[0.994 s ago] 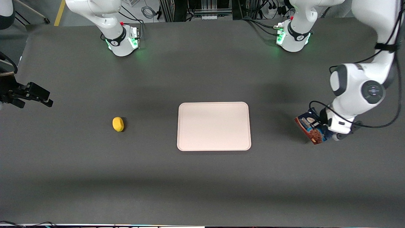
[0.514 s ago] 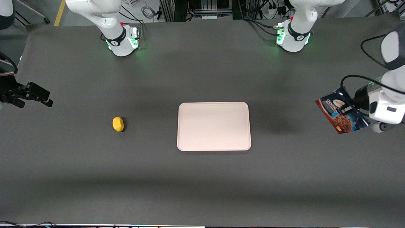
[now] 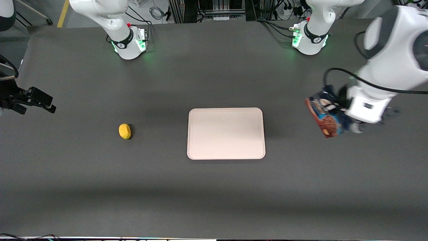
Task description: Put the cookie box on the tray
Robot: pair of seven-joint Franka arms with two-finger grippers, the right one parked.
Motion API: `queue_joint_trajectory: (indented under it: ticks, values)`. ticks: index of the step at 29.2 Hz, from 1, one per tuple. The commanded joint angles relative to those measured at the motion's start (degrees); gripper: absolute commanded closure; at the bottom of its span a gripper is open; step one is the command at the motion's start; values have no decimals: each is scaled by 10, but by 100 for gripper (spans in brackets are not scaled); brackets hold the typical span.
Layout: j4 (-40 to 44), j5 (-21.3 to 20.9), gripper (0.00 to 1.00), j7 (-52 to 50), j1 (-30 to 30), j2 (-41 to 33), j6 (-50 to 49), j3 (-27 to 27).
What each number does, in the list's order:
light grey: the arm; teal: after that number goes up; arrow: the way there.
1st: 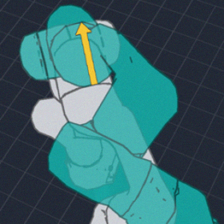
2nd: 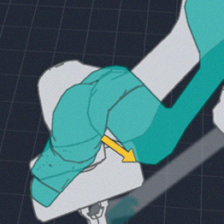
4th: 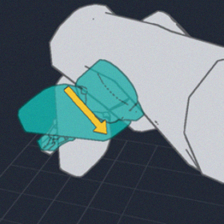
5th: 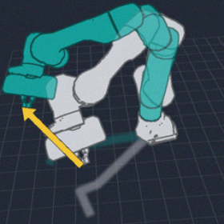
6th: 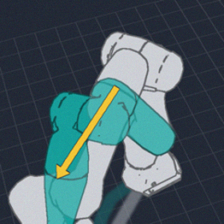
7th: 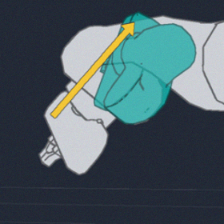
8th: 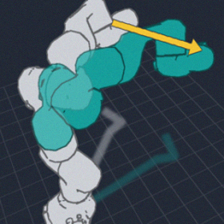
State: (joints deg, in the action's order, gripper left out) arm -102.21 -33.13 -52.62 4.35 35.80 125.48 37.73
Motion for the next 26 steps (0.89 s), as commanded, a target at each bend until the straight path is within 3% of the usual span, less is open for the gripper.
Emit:
queue_joint_trajectory:
  ticks: [1, 6, 8, 11, 12, 26]
  values:
    - [-4, -14, 91, -23, -3, 3, 9, 0]
    - [-4, -14, 85, -23, -3, 4, 9, -1]
    - [-4, -14, 63, -22, -4, 8, 9, -2]
    - [-3, -14, 9, -20, -7, 15, 14, -2]
    - [-4, -14, 0, -16, -8, 16, 20, -3]
    - [-4, -13, 0, -12, -11, 9, 20, -9]
